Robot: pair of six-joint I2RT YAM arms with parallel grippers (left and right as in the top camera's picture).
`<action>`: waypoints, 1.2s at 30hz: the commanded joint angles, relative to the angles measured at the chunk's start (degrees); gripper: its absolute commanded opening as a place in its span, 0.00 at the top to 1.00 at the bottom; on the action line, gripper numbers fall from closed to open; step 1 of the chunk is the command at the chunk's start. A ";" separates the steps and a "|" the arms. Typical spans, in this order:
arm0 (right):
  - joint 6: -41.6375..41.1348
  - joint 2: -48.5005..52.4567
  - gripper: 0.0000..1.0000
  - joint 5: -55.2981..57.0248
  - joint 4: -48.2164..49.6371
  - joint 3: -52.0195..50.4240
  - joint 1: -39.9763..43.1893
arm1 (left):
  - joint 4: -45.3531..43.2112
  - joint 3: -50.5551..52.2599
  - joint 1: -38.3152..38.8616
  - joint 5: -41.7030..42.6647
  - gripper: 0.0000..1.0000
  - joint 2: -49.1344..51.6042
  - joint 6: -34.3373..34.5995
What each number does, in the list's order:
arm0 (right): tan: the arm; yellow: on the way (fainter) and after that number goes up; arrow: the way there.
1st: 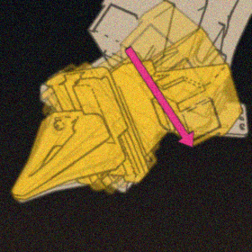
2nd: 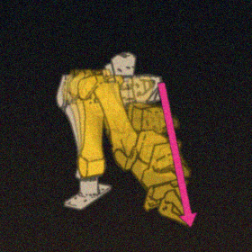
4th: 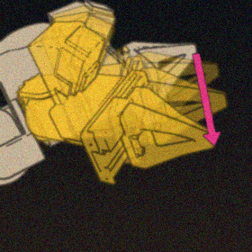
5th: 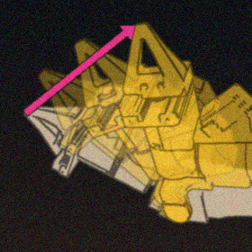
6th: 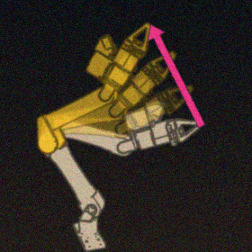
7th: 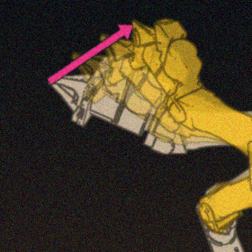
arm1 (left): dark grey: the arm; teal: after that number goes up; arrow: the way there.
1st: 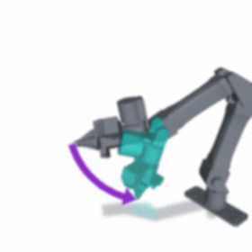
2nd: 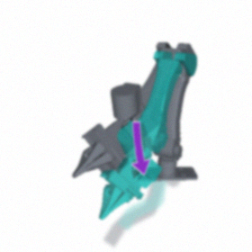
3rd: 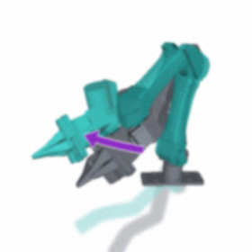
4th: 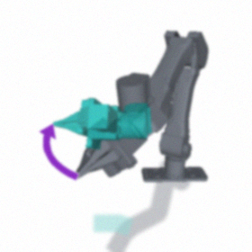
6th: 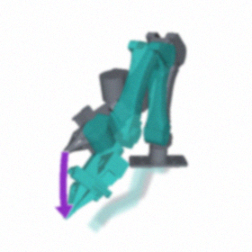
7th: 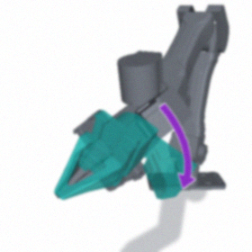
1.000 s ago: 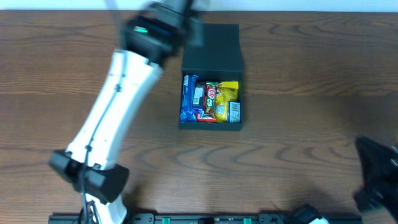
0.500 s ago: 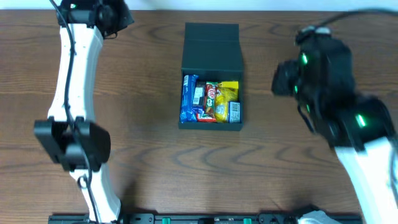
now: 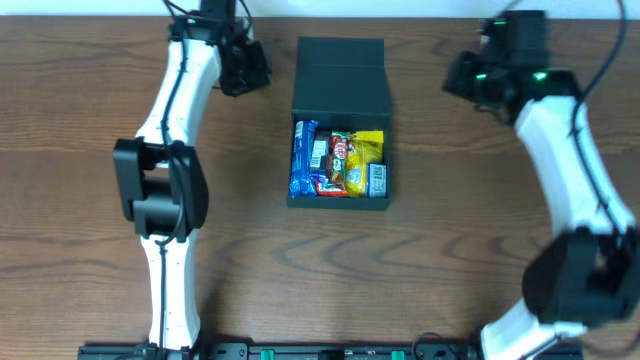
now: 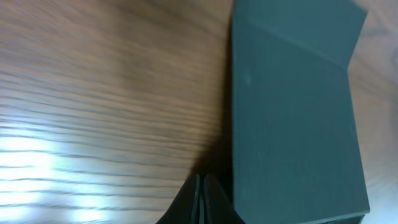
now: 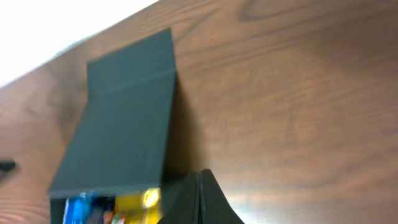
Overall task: Pack container
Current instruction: 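Raise both grippers to the lid's back corners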
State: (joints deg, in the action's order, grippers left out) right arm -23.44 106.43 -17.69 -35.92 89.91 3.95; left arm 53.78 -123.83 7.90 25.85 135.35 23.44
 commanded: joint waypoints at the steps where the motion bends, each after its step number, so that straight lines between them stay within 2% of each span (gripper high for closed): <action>1: -0.09 7.08 0.99 -20.61 2.19 1.64 6.71 | -0.07 0.00 0.50 3.78 0.94 2.03 4.07; 6: 1.05 18.53 0.98 -30.67 1.88 7.02 9.03 | -1.75 0.00 2.08 3.72 0.95 3.21 10.67; 14: 1.62 29.31 0.99 -35.36 1.77 13.81 6.05 | -1.14 0.02 2.56 3.61 0.94 5.77 16.00; 24: 1.01 33.42 0.99 -36.15 2.34 14.34 -0.04 | -1.29 0.02 2.08 1.84 0.95 7.17 16.00; 32: 0.44 33.53 0.98 -36.15 6.58 14.34 -3.54 | -1.01 0.02 1.75 2.14 0.94 9.35 16.00; 36: -1.46 33.66 0.98 -36.13 8.24 14.34 -4.31 | -3.17 0.02 1.53 6.58 0.94 11.26 16.00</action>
State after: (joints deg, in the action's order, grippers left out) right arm -23.55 139.50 -52.77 -28.36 103.13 0.23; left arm 51.42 -123.81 9.80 29.28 144.00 39.03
